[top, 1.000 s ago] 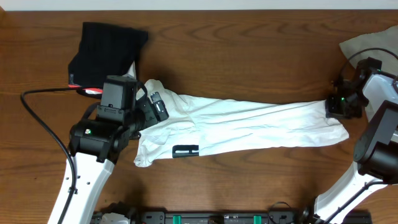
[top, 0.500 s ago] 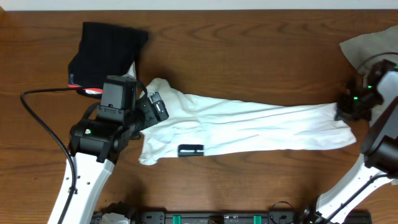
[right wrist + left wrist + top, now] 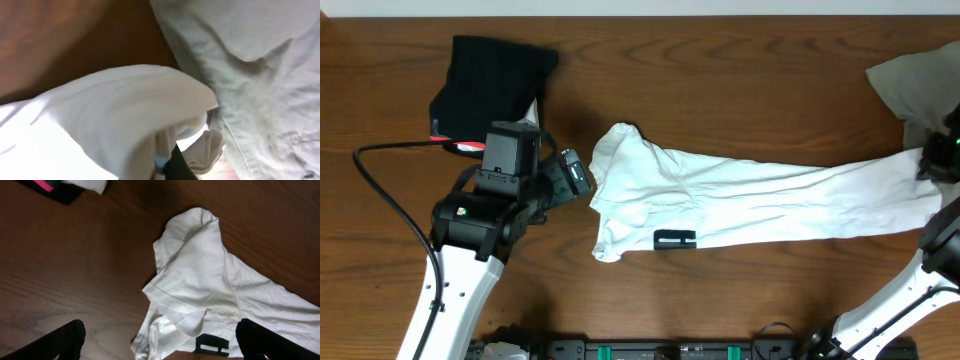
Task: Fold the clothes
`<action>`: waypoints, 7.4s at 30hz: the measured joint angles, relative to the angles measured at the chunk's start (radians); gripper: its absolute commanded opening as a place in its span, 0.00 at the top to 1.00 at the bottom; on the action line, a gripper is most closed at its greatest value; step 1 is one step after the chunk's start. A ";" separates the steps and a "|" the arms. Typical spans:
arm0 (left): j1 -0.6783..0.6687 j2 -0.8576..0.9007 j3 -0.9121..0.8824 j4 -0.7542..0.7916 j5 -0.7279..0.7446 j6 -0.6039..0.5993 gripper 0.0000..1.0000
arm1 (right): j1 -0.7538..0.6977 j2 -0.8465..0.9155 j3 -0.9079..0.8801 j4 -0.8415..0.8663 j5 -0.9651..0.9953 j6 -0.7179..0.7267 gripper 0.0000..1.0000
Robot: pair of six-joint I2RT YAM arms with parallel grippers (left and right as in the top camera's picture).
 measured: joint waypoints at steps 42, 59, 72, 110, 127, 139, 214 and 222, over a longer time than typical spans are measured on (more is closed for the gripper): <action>0.000 0.000 0.000 0.000 0.000 0.000 0.02 | 1.035 -0.062 -0.048 -0.114 -0.209 0.269 0.96; 0.000 0.000 0.000 0.000 0.000 0.000 0.02 | 1.082 -0.071 -0.203 0.052 -0.203 0.302 0.01; 0.000 0.000 0.000 0.000 0.000 0.000 0.02 | 0.773 -0.214 -0.153 -0.085 -0.195 0.202 0.01; 0.000 0.000 0.000 0.000 0.000 0.000 0.02 | 1.059 -0.201 -0.418 0.455 -0.258 -0.548 0.23; 0.000 0.001 0.000 0.000 0.000 0.000 0.02 | 1.072 -0.201 -0.602 0.654 -0.345 -0.640 0.85; 0.000 0.000 0.000 0.000 0.000 0.000 0.02 | 1.073 -0.201 -0.603 0.657 -0.357 -0.637 0.99; 0.000 0.001 0.000 0.000 0.000 0.000 0.02 | 1.059 -0.432 -0.562 0.387 -0.068 0.229 0.99; 0.000 0.001 0.000 0.000 0.000 0.000 0.02 | 1.082 -0.421 -0.744 0.576 -0.031 0.373 0.99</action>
